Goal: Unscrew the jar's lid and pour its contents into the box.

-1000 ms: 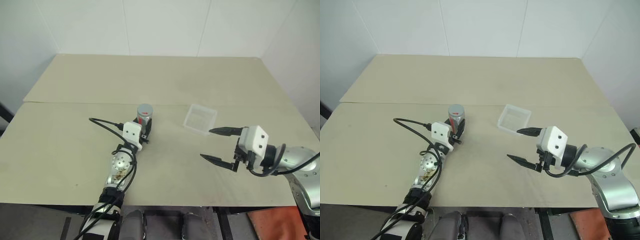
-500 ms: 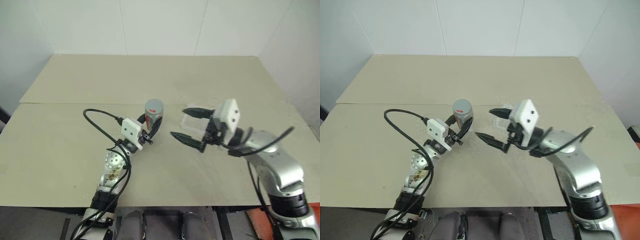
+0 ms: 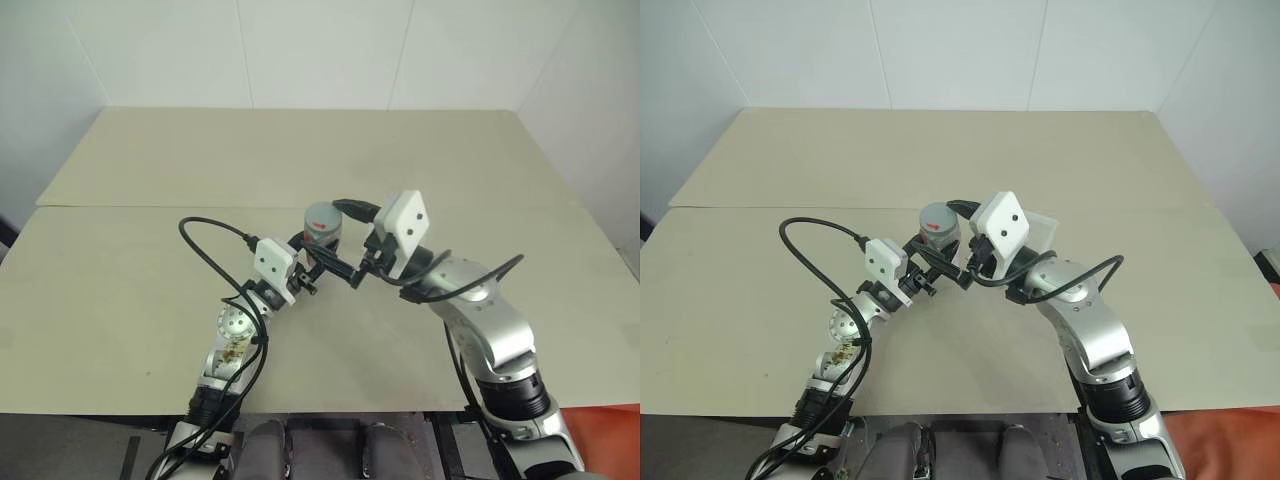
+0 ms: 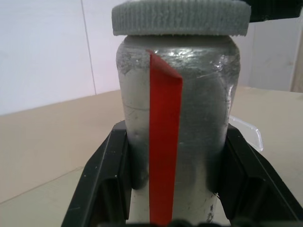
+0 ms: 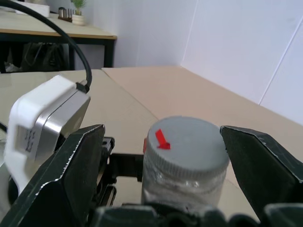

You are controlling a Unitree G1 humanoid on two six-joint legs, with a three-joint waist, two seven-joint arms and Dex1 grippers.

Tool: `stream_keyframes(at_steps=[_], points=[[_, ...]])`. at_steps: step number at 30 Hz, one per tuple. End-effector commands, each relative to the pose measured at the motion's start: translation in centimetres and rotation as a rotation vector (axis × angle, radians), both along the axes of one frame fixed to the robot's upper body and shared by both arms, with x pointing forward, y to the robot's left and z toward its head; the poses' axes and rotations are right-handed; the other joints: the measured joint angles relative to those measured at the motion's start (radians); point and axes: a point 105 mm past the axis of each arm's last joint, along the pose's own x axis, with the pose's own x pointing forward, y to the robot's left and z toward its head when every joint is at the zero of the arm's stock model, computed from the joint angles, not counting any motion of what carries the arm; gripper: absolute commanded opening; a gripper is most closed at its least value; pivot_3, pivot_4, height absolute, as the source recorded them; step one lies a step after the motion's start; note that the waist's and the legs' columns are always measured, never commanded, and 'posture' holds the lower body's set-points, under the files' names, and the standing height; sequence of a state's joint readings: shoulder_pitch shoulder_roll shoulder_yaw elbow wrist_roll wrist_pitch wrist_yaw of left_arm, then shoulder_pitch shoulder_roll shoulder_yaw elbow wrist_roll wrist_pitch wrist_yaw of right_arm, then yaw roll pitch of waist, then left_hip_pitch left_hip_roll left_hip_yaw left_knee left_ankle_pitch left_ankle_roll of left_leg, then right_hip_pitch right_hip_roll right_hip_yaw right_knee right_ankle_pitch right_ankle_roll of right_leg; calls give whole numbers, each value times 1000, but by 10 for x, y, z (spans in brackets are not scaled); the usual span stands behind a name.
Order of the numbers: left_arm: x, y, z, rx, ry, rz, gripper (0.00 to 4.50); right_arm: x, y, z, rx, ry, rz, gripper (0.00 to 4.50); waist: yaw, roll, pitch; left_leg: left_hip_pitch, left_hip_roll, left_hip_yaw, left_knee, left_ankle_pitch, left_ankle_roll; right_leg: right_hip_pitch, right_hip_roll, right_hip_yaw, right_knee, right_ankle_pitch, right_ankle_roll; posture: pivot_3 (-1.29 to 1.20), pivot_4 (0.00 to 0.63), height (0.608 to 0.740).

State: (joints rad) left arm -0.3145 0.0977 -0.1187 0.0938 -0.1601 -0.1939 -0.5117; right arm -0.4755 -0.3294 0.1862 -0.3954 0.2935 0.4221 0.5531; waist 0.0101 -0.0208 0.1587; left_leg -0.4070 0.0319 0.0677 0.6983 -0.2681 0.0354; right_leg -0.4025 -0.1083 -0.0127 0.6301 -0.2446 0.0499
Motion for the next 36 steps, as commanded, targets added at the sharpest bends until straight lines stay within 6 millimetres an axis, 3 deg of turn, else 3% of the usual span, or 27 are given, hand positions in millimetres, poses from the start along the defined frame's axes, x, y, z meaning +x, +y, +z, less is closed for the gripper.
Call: stream_keyframes(at_steps=[1, 16, 21, 36], points=[[-5, -4, 19, -26, -69, -6, 1970, 1, 3, 15, 26, -86, -30, 4500, 0, 0, 0, 0, 0, 0, 0, 0, 0, 0, 0, 0, 0, 0, 0, 0, 150, 740], [-2, -5, 22, -52, -69, 14, 1970, 15, 3, 15, 72, -71, -117, 4500, -1, 0, 0, 0, 0, 0, 0, 0, 0, 0, 0, 0, 0, 0, 0, 0, 150, 740], [-3, -6, 21, -41, -72, 7, 1970, 16, 3, 15, 63, -79, -125, 2928, -1, 0, 0, 0, 0, 0, 0, 0, 0, 0, 0, 0, 0, 0, 0, 0, 150, 740], [-13, -7, 17, -19, -65, -73, 1970, 11, -5, 13, 36, -79, -72, 2857, -2, 0, 0, 0, 0, 0, -1, 0, 0, 0, 0, 0, 0, 0, 0, 0, 150, 740]])
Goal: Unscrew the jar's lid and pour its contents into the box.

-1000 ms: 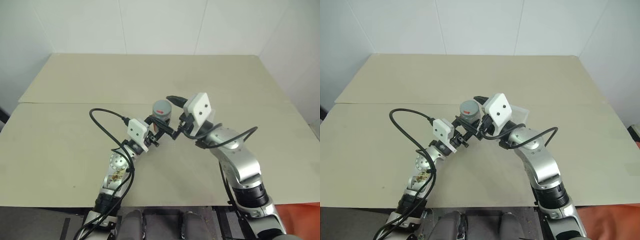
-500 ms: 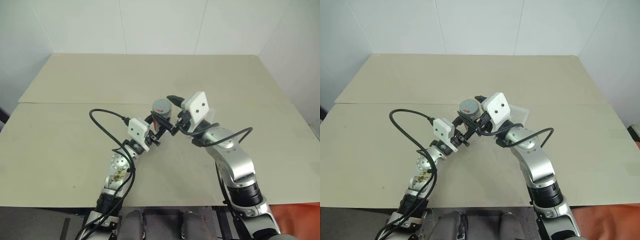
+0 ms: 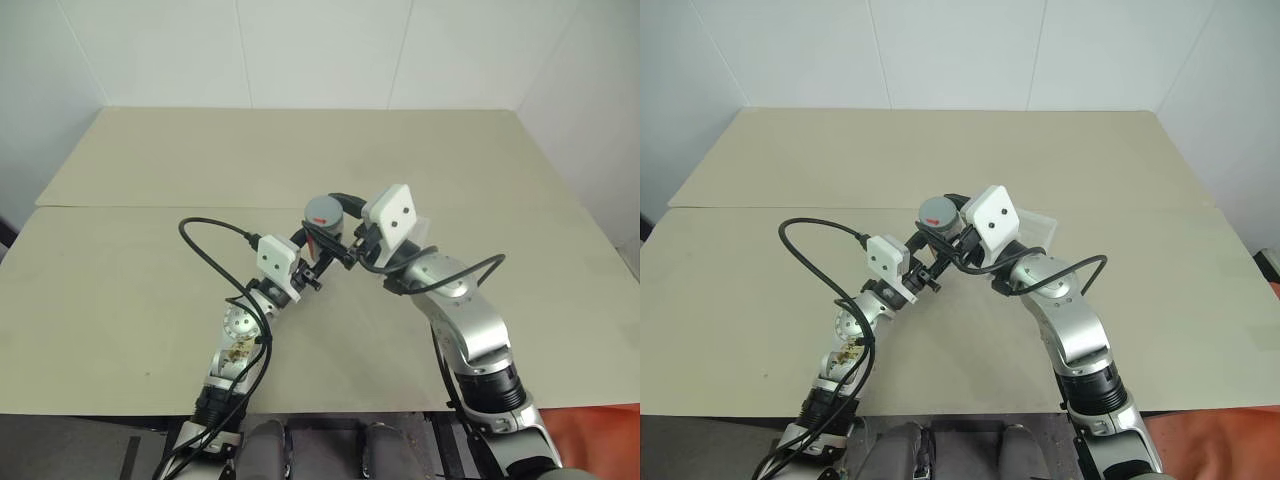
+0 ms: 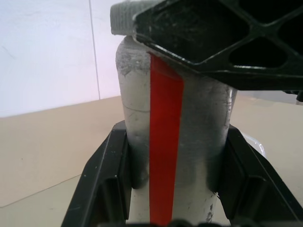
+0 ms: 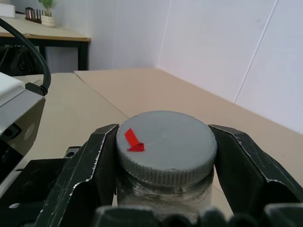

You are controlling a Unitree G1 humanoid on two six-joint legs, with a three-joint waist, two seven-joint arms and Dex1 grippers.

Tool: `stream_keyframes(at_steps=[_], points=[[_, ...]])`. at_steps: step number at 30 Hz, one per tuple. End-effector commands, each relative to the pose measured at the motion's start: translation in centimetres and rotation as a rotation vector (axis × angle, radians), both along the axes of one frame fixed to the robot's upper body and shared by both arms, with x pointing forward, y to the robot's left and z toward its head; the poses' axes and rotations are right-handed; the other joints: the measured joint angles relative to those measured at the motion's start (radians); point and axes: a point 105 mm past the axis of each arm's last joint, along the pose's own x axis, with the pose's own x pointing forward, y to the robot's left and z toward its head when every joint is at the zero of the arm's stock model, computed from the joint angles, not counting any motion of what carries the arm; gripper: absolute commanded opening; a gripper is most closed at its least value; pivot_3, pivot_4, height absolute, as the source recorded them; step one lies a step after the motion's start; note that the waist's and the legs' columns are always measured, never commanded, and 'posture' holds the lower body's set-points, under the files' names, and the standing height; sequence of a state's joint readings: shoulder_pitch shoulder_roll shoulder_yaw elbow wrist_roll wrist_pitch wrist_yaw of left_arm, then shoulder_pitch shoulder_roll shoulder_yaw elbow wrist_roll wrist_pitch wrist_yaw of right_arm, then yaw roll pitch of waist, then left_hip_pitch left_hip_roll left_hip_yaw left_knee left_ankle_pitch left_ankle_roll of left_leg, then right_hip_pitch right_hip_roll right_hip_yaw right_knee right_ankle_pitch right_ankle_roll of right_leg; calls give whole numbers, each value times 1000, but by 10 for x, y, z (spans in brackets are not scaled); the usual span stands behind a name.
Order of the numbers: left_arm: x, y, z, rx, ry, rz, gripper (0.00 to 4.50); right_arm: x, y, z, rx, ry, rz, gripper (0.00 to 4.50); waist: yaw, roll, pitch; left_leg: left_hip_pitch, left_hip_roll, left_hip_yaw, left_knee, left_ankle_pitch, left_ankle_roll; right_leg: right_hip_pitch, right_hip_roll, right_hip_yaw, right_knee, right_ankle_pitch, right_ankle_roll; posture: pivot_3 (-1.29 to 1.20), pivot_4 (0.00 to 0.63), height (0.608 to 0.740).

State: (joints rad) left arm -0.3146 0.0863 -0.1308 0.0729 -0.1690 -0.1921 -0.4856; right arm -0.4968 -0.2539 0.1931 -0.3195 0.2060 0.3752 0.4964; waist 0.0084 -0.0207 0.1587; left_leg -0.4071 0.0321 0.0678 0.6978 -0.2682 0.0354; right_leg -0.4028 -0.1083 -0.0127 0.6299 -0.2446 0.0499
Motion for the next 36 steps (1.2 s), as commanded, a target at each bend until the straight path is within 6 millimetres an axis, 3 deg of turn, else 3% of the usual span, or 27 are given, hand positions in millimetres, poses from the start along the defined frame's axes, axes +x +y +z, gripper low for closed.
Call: stream_keyframes(at_steps=[1, 13, 36], points=[[-15, -3, 11, 15, -53, -97, 1970, -5, -10, 14, 2, -57, 33, 2857, -1, 0, 0, 0, 0, 0, 0, 0, 0, 0, 0, 0, 0, 0, 0, 0, 150, 740], [-40, -5, 6, 64, -37, -321, 1970, -22, -18, 8, -102, -61, 252, 2857, -1, 0, 0, 0, 0, 0, 0, 0, 0, 0, 0, 0, 0, 0, 0, 0, 150, 740], [-58, -9, 6, 122, -31, -498, 1970, -34, -25, 7, -198, -69, 580, 2857, 1, 0, 0, 0, 0, 0, 0, 0, 0, 0, 0, 0, 0, 0, 0, 0, 150, 740]])
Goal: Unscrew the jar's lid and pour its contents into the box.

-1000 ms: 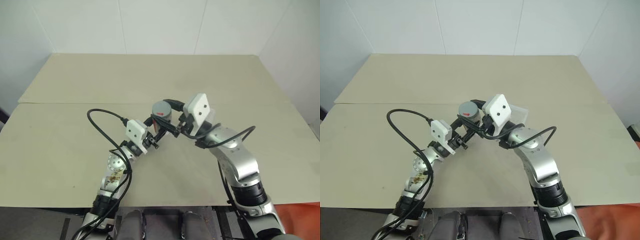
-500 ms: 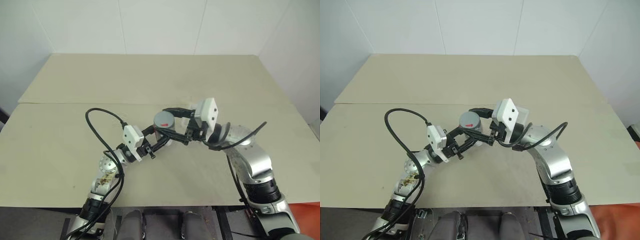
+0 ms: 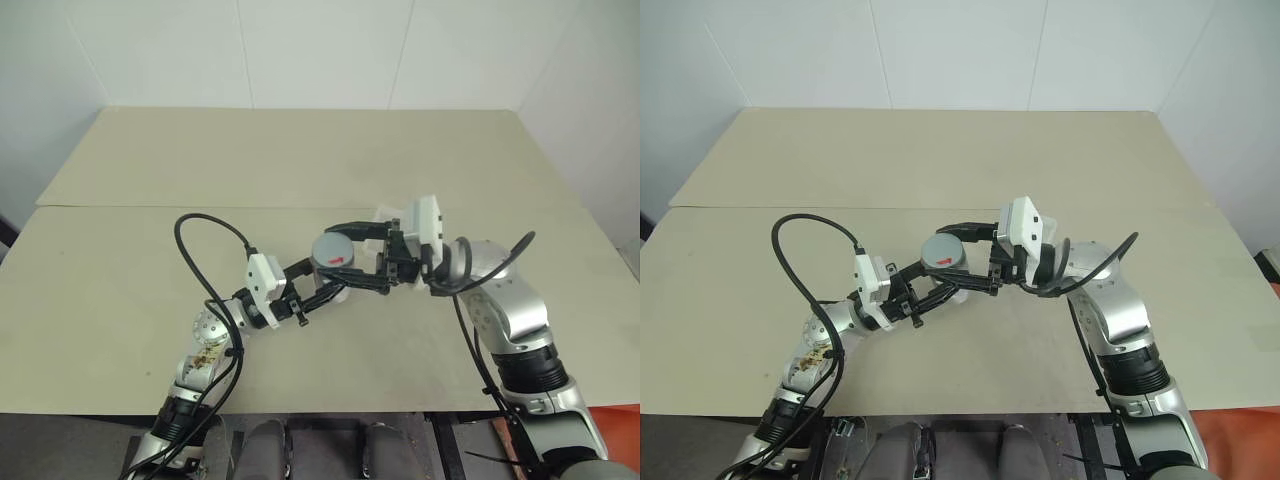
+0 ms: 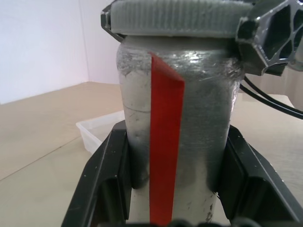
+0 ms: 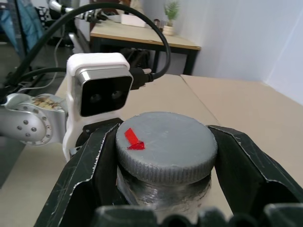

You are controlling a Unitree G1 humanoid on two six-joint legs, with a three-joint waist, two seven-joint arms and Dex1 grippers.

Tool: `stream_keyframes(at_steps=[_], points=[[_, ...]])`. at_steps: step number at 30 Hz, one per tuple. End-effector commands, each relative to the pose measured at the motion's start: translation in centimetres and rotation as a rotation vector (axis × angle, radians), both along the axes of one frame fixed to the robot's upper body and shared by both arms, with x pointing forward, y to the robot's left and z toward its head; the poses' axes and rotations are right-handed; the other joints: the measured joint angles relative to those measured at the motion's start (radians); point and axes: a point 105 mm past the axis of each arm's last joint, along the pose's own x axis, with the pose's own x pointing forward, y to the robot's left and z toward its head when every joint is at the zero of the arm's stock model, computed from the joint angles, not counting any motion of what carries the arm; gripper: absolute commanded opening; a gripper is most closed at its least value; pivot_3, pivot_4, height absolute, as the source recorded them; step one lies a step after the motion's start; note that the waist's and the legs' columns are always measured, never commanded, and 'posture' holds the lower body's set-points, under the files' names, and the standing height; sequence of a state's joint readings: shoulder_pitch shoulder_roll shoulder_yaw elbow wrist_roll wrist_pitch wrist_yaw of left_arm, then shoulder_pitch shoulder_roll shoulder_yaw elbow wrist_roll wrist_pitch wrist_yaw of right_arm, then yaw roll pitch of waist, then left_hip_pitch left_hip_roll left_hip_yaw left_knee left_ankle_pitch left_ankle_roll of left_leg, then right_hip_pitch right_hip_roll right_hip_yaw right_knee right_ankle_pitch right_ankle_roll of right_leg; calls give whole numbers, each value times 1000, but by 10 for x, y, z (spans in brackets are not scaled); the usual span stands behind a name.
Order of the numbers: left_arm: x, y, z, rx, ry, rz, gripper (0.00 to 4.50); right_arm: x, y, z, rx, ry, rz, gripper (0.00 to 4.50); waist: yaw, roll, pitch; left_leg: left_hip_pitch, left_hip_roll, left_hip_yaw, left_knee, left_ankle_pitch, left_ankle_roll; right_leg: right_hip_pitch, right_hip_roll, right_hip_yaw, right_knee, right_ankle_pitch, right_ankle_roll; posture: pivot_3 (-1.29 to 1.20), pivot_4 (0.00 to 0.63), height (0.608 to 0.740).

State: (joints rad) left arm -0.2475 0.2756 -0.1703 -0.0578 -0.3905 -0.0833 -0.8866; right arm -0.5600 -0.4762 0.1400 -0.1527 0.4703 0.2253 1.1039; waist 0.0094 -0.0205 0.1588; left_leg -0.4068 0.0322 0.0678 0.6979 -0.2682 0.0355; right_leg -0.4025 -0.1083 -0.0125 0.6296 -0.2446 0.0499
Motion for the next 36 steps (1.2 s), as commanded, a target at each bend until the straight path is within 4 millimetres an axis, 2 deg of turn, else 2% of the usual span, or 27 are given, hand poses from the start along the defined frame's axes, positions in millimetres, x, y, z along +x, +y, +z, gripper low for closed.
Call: stream_keyframes(at_steps=[1, 10, 18, 26, 34, 36], points=[[-12, -10, 15, -12, -59, -79, 1970, -4, -4, 14, -5, -84, 62, 2857, 0, 0, 0, 0, 0, 0, 0, 0, 0, 0, 0, 0, 0, 0, 0, 0, 150, 740], [-14, -11, 16, -8, -67, -95, 1970, 0, -12, 16, -71, -99, 221, 2857, 0, 0, 0, 0, 0, 0, 0, 0, 0, 0, 0, 0, 0, 0, 0, 0, 150, 740], [-16, -11, 17, -9, -73, -97, 1970, 5, -11, 21, -122, -92, 382, 2857, 0, 0, 0, 0, 0, 0, 0, 0, 0, 0, 0, 0, 0, 0, 0, 0, 150, 740], [-17, -12, 17, 0, -81, -100, 1970, 15, -8, 25, -155, -75, 431, 2857, 0, 1, 0, 0, 0, 0, 0, 0, 0, 0, 0, 0, 0, 0, 0, 0, 150, 740], [-17, -12, 16, -2, -81, -90, 1970, 16, -7, 29, -139, -58, 464, 2857, -1, 1, 0, 0, 1, 1, 0, 0, 0, -1, 0, 0, 0, 0, 0, 0, 150, 740], [-16, -11, 17, -10, -77, -79, 1970, 17, -8, 31, -129, -51, 458, 3561, -1, 1, 0, 0, 1, 1, 0, 0, 0, -1, 0, 0, 0, 0, 0, 0, 150, 740]])
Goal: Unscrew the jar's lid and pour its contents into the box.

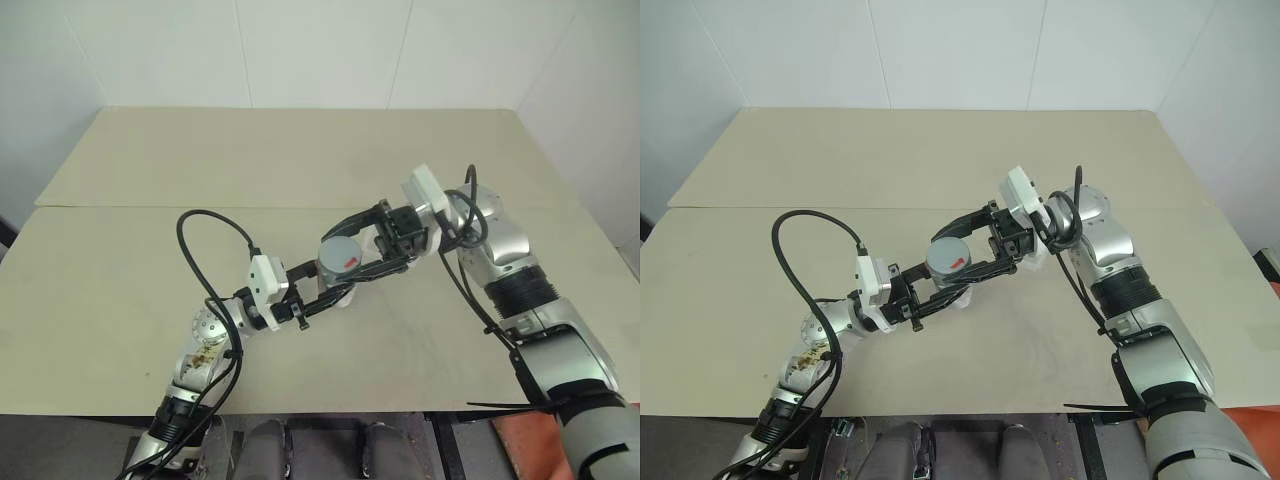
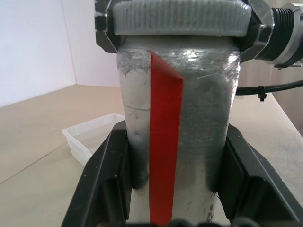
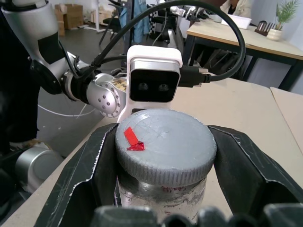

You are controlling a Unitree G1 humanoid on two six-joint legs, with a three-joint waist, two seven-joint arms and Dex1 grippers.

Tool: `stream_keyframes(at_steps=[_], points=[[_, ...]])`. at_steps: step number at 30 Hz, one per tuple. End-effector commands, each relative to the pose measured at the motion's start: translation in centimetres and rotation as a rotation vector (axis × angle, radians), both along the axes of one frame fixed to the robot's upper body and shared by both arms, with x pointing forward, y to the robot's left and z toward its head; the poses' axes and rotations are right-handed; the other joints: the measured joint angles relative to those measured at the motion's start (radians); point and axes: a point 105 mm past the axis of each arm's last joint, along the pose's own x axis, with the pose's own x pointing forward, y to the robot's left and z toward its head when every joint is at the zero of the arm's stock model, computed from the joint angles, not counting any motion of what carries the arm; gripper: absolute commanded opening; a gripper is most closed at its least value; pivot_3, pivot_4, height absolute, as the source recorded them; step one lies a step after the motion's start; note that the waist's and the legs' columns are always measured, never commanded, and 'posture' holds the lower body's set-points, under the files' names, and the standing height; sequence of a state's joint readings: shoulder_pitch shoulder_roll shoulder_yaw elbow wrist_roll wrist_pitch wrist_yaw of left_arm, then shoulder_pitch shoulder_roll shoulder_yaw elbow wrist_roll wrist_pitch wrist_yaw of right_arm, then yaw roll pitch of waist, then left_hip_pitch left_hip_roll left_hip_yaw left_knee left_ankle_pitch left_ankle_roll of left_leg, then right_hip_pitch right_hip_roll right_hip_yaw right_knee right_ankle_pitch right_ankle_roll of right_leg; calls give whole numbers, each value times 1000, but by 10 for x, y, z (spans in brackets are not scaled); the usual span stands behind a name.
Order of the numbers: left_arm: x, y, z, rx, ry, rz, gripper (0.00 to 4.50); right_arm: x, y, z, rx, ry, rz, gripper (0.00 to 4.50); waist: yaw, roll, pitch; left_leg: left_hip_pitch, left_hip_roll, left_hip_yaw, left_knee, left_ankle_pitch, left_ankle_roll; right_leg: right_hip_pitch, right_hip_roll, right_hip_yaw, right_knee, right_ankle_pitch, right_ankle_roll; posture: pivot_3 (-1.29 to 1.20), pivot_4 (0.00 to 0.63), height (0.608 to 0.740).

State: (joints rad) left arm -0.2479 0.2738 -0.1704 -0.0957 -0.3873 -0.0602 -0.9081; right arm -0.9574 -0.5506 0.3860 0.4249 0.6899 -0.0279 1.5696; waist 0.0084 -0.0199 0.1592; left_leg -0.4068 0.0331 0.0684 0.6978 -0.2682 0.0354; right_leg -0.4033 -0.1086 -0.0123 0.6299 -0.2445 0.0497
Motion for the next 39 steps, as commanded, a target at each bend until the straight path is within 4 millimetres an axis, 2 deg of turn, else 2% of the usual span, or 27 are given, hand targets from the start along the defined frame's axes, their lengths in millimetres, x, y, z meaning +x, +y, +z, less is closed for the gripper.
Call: stream_keyframes(at_steps=[1, 3, 8, 13, 20, 28, 34, 39], points=[[-11, -7, 11, -25, -54, -41, 1970, -2, -8, 18, 37, -61, 29, 3766, 0, 0, 0, 0, 0, 0, 0, 0, 0, 0, 0, 0, 0, 0, 0, 0, 150, 740], [-9, -6, 11, -36, -46, -30, 1970, -2, -11, 18, 37, -71, 17, 4447, 1, 0, 0, 0, 0, 0, 0, 0, 0, 0, 0, 0, 0, 0, 0, 0, 150, 740], [-3, -3, 9, -53, -40, 19, 1970, -7, -23, 17, 50, -57, -12, 4478, 3, 0, 0, 0, 0, 0, 0, 0, 0, 0, 0, 0, 0, 0, 0, 0, 150, 740], [9, -1, 10, -48, -77, 133, 1970, -10, -31, 13, 108, -118, -180, 4478, 4, 0, 0, -1, 0, 0, 0, 0, 0, 0, -1, 0, 0, 0, 0, 0, 150, 740], [22, -1, 20, -123, -118, 280, 1970, -14, -16, 15, 265, -299, -512, 4478, 2, 0, 0, 0, 0, 0, -1, 0, 0, -1, -1, 0, 1, 0, 0, 0, 150, 740], [33, -2, 22, -128, -157, 377, 1970, -13, 7, 18, 401, -240, -785, 4478, 3, 0, 0, 0, -1, 0, -1, 0, 0, -1, -1, 0, 0, 0, 0, 0, 150, 740], [36, -4, 21, -139, -155, 397, 1970, -10, 15, 20, 414, -214, -862, 4478, 5, 0, 0, -1, -1, 0, -1, 0, 0, 0, -1, 0, 0, 0, 0, 0, 150, 740], [36, -4, 23, -151, -161, 416, 1970, -6, 13, 18, 398, -180, -905, 4478, 2, 0, 0, -1, -1, 0, -1, 0, 0, -1, 0, 0, 0, 0, 0, 0, 150, 740]])
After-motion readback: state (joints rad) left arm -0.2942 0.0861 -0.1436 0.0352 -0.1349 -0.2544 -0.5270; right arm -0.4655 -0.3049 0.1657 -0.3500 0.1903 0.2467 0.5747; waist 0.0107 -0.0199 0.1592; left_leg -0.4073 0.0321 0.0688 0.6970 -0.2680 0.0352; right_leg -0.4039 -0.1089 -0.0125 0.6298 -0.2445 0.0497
